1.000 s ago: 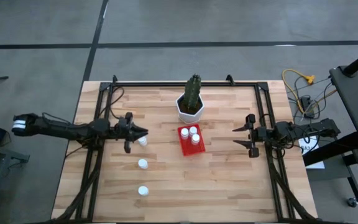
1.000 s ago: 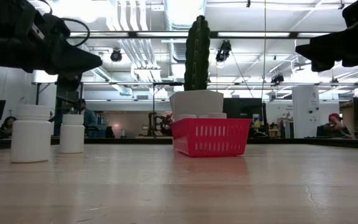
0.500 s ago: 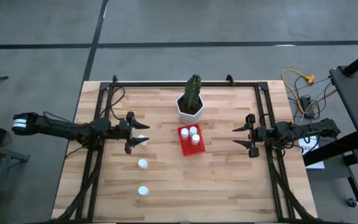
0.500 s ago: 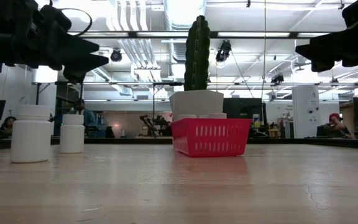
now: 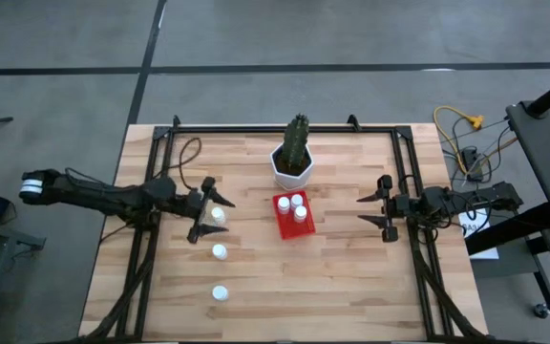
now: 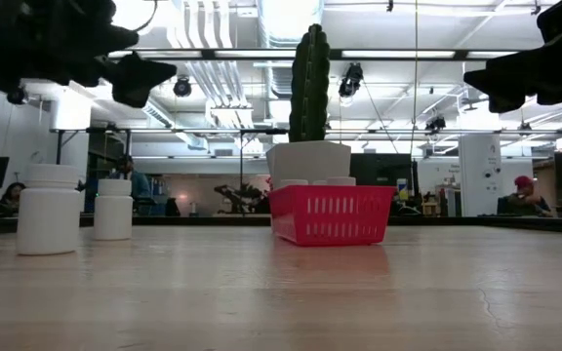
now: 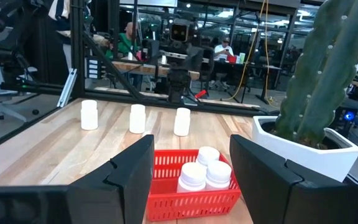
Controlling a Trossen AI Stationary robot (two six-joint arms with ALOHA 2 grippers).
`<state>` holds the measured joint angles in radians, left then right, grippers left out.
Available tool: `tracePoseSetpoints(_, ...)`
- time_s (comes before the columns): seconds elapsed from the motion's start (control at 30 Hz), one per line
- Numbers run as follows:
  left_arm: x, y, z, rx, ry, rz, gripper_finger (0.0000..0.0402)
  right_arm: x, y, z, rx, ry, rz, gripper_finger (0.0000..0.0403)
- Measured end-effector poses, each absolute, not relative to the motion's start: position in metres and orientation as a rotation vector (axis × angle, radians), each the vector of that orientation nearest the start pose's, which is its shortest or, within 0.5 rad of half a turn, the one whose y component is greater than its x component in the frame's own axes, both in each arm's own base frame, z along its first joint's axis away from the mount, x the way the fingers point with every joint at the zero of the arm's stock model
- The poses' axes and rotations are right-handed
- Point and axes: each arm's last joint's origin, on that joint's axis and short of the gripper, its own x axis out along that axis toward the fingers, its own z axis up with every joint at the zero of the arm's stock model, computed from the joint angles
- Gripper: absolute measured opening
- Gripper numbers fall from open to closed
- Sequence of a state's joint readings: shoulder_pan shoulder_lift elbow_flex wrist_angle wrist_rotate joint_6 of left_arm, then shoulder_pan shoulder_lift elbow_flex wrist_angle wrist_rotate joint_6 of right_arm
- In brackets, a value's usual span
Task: Pick and place pill bottles into a basket
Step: Put the white pill bottle into the red bin
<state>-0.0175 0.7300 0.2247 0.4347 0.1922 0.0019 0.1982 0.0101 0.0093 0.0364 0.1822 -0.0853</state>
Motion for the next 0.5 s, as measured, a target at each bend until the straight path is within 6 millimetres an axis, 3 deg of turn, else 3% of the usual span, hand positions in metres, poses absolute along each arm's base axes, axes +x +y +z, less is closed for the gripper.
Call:
tracePoseSetpoints(0.2, 0.174, -0.021, 0.218, 0.099, 0.175, -0.296, 0.032, 0.096, 0.014, 0.169, -0.079, -0.036, 0.014, 0.0201)
tracePoseSetpoints(0.5, 0.187, -0.045, 0.254, 0.156, 0.311, -0.37, 0.032, 0.098, 0.014, 0.168, -0.075, -0.016, 0.015, 0.0201)
